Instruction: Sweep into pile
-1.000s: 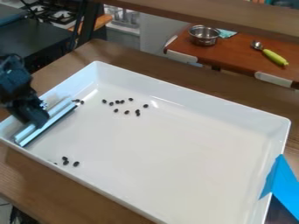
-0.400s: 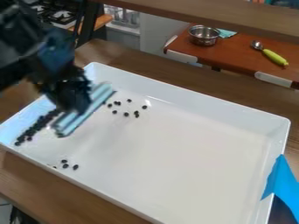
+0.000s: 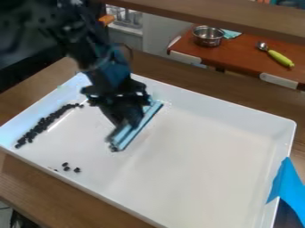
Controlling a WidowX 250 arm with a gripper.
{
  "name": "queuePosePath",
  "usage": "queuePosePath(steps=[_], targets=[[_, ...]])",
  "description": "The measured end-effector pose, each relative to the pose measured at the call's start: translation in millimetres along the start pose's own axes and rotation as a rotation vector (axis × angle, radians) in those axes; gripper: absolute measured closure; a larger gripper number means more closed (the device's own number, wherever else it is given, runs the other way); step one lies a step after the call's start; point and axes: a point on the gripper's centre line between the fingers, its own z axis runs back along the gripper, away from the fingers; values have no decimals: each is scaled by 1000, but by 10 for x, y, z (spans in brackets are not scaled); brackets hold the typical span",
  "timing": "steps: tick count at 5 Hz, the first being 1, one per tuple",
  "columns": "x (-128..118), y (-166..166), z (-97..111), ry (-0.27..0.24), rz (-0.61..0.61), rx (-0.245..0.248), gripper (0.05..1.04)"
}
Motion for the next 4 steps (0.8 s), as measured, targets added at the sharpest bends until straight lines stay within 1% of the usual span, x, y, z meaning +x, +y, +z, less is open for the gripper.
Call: queuePosePath(steps=[1,2,3,4], targets=[[40,-82,-206,8,-5,0,732],[122,-12,-380,-1,9,24,732],[223,33,-463,-14,11,38,732],[294,161,-478,-12,32,46,732]])
